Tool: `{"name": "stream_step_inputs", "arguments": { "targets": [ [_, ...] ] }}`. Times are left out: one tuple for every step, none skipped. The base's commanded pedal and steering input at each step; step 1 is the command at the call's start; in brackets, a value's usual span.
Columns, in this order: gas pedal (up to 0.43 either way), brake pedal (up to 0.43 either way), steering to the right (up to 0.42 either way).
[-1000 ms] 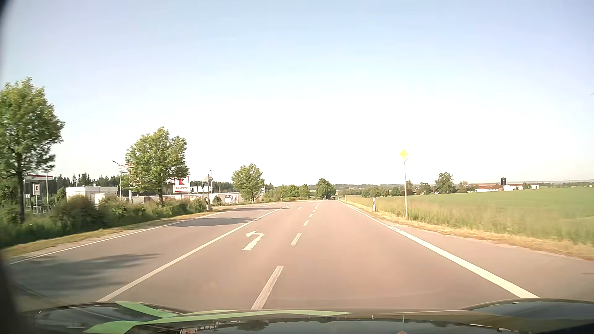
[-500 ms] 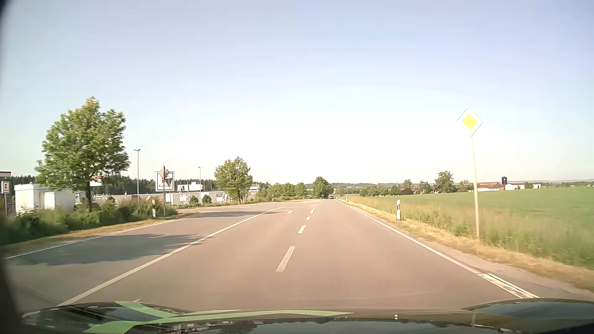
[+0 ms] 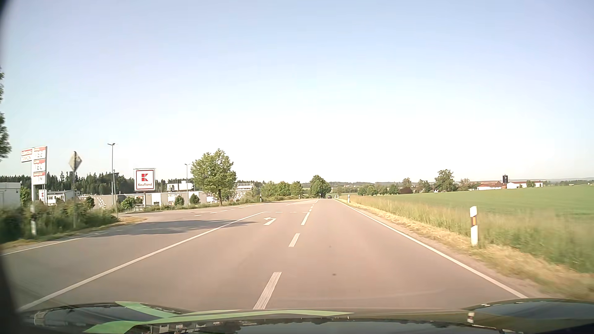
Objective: Follow the waypoints while adhering to traffic rules and regulations
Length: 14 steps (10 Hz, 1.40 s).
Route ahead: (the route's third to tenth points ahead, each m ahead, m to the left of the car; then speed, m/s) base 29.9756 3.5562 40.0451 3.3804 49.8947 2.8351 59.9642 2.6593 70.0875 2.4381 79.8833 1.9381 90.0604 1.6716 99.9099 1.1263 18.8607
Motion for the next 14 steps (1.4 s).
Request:
{"name": "stream_step_inputs", "arguments": {
  "targets": [
    [0.118, 0.000, 0.002],
    [0.098, 0.000, 0.002],
    [0.110, 0.000, 0.002],
    [0.118, 0.000, 0.002],
    [0.130, 0.000, 0.002],
    [0.130, 0.000, 0.002],
    [0.138, 0.000, 0.002],
    [0.138, 0.000, 0.002],
    [0.157, 0.000, 0.002],
    [0.157, 0.000, 0.002],
    [0.157, 0.000, 0.002],
    [0.110, 0.000, 0.002],
    [0.087, 0.000, 0.001],
    [0.087, 0.000, 0.001]
  ]
}}
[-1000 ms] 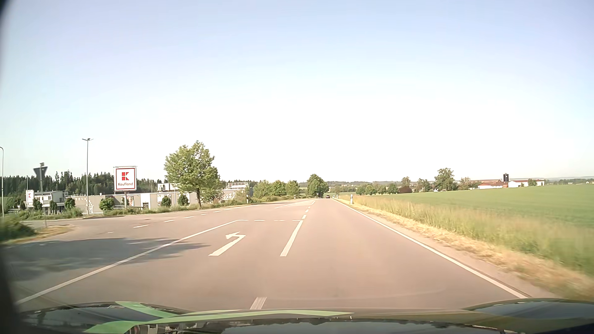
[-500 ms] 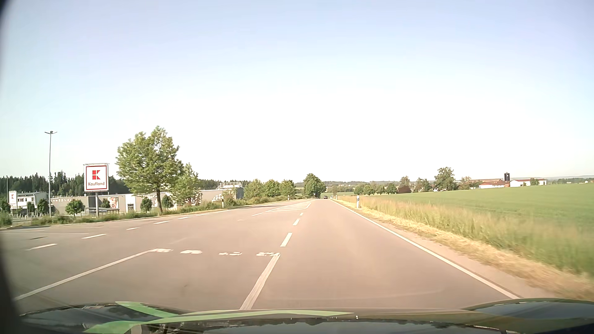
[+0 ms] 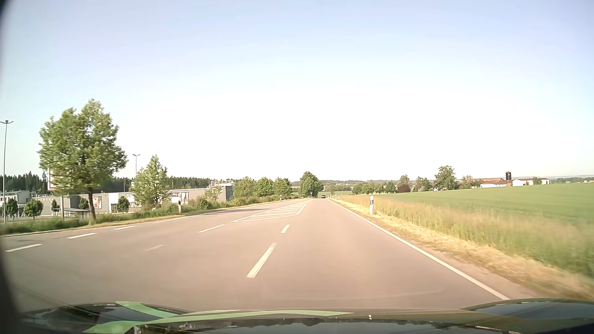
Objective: Follow the waypoints while adhering to traffic rules and regulations
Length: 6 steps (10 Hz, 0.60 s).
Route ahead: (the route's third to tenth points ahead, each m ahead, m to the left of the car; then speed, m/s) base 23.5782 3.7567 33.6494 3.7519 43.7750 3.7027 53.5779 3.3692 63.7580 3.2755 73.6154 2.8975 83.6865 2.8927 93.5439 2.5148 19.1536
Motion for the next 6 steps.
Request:
{"name": "stream_step_inputs", "arguments": {
  "targets": [
    [0.087, 0.000, -0.001],
    [0.098, 0.000, -0.002],
    [0.098, 0.000, -0.002],
    [0.110, 0.000, -0.002],
    [0.110, 0.000, -0.003],
    [0.110, 0.000, -0.002]
  ]
}}
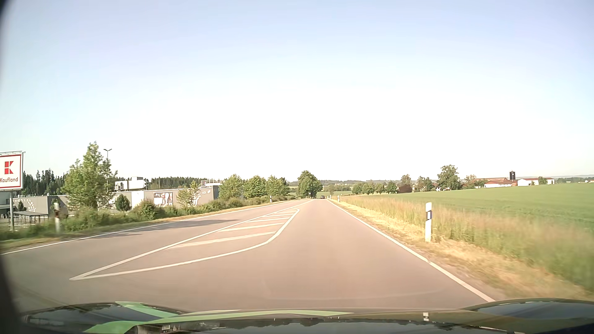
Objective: Follow the waypoints while adhering to traffic rules and regulations
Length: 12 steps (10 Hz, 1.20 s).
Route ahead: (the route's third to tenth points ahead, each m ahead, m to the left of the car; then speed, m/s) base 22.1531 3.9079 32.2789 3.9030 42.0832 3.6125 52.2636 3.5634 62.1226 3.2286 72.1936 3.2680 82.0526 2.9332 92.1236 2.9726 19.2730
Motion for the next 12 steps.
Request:
{"name": "stream_step_inputs", "arguments": {
  "targets": [
    [0.059, 0.000, -0.003],
    [0.039, 0.000, -0.003],
    [0.039, 0.000, -0.003],
    [0.047, 0.000, -0.003],
    [0.067, 0.000, -0.003],
    [0.079, 0.000, -0.003],
    [0.098, 0.000, -0.003],
    [0.098, 0.000, -0.003],
    [0.110, 0.000, -0.003],
    [0.110, 0.000, -0.003],
    [0.110, 0.000, -0.003],
    [0.110, 0.000, -0.003]
  ]
}}
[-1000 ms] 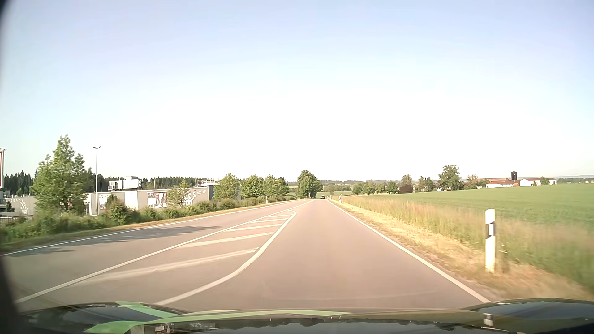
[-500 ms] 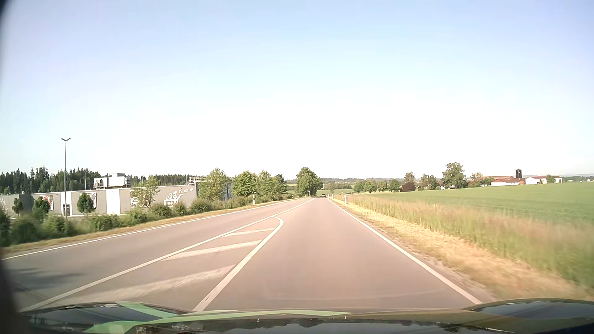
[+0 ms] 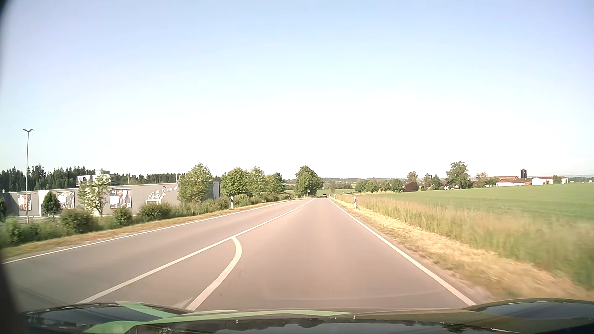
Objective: Follow the waypoints while adhering to traffic rules and regulations
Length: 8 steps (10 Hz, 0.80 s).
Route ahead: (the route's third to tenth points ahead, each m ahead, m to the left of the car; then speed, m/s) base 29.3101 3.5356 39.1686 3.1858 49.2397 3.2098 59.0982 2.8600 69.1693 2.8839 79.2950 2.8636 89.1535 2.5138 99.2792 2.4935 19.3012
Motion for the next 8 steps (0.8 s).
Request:
{"name": "stream_step_inputs", "arguments": {
  "targets": [
    [0.110, 0.000, -0.003],
    [0.110, 0.000, -0.003],
    [0.110, 0.000, -0.003],
    [0.118, 0.000, -0.003],
    [0.138, 0.000, -0.003],
    [0.157, 0.000, -0.003],
    [0.169, 0.000, -0.002],
    [0.177, 0.000, -0.001]
  ]
}}
